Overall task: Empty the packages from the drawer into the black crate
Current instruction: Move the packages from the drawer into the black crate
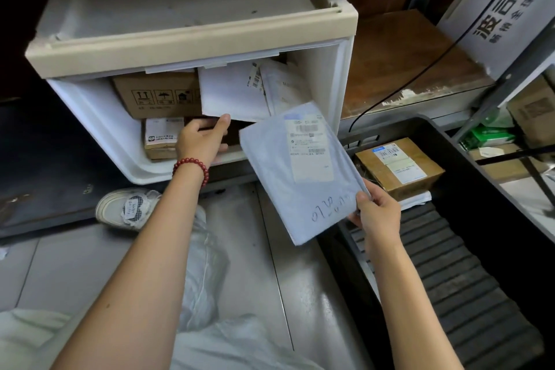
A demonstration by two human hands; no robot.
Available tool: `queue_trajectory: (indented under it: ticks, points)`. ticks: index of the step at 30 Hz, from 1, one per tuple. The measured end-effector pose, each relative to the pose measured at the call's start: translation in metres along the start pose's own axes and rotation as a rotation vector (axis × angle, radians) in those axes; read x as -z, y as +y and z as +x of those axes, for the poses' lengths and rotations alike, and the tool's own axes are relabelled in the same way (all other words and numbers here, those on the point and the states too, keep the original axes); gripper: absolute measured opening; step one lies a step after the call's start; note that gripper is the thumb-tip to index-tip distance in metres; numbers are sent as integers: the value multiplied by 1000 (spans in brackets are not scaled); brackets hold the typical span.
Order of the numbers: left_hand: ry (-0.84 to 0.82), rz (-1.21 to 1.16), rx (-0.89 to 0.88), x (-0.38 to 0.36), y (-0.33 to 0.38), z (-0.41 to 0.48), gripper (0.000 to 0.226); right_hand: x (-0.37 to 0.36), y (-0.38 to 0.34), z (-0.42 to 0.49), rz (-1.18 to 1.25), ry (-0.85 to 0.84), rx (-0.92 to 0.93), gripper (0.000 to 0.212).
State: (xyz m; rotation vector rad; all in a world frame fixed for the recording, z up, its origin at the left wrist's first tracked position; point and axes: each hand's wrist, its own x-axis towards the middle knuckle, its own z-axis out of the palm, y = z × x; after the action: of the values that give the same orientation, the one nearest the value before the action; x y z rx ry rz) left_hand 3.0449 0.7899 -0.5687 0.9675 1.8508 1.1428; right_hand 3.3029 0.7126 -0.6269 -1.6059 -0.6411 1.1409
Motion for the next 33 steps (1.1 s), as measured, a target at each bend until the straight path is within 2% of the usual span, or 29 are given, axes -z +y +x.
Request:
queue_trajectory:
  ticks: [5, 8, 10, 12, 17, 22, 27, 30, 33]
  points:
    - [-220, 104, 54, -15, -3, -30, 51, -3, -1, -2, 110, 43, -85, 32]
    - [-308, 227, -50, -35, -2, -47, 38, -7, 0, -4, 124, 27, -109, 27]
    - [-321, 274, -161, -46, -5, -49, 21, -6, 2, -5, 63, 18, -99, 25]
    - [-303, 278, -215, -52, -7, -50, 14, -2, 3, -5, -37, 15, -57, 24]
    - [-222, 346, -272, -56, -6, -48, 23, 12, 2, -6, -132, -9, 10, 13]
    - [-236, 272, -252, -60, 1, -51, 52, 19, -6, -4, -131, -45, 22, 25]
    - [-306, 267, -257, -54, 6, -59, 56, 19, -8, -3, -108, -111, 0, 28]
    - [-370, 239, -242, -53, 12, -65, 46, 15, -11, -5, -78, -131, -28, 44]
    - [-395, 189, -238, -51, 21, -71, 42, 11, -16, -8, 51, -160, -59, 58]
